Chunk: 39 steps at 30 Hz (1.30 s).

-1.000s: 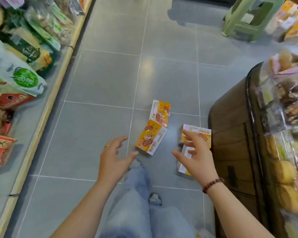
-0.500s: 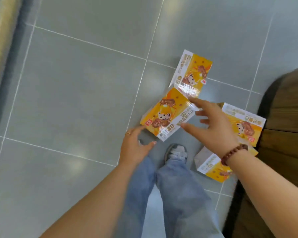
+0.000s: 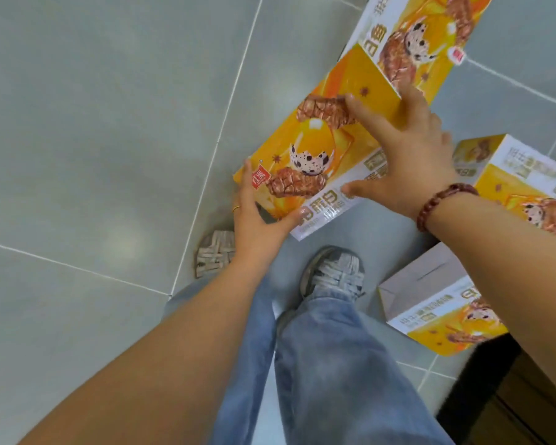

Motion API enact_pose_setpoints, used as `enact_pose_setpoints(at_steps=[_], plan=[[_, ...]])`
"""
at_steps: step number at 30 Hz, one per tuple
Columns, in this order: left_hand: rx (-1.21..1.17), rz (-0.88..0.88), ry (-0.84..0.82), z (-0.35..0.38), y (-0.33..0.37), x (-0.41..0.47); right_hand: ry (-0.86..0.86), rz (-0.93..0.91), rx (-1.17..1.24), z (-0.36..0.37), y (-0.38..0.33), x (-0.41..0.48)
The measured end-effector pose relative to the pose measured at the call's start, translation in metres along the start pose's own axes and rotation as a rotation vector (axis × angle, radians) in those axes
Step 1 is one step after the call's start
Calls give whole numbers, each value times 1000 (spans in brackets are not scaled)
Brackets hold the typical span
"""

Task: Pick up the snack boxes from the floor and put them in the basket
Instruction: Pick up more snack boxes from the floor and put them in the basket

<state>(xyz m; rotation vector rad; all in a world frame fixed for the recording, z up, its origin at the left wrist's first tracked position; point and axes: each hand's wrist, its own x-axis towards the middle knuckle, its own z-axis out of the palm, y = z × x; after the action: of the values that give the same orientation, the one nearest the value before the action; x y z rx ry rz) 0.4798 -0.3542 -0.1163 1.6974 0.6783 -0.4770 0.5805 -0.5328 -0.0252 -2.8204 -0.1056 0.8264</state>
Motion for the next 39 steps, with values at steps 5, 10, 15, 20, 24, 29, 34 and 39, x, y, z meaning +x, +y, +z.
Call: enact_pose_setpoints(at_steps=[5, 10, 15, 20, 24, 29, 34, 39], plan=[[47, 43, 107, 25, 5, 0, 75, 5, -71, 11, 3, 4], [130, 131, 135, 2, 46, -12, 117, 74, 132, -20, -6, 2], [229, 309, 34, -51, 152, -36, 244, 118, 310, -109, -27, -28], [360, 441, 16, -116, 293, -77, 327, 113, 412, -225, -69, -74], [424, 500, 28, -168, 401, -143, 381, 107, 419, -322, -113, -136], [471, 533, -5, -241, 499, -256, 416, 75, 366, -433, -177, -241], [482, 657, 108, -295, 567, -346, 523, -21, 411, -502, -228, -314], [482, 732, 268, -330, 611, -404, 614, -146, 404, -547, -262, -348]])
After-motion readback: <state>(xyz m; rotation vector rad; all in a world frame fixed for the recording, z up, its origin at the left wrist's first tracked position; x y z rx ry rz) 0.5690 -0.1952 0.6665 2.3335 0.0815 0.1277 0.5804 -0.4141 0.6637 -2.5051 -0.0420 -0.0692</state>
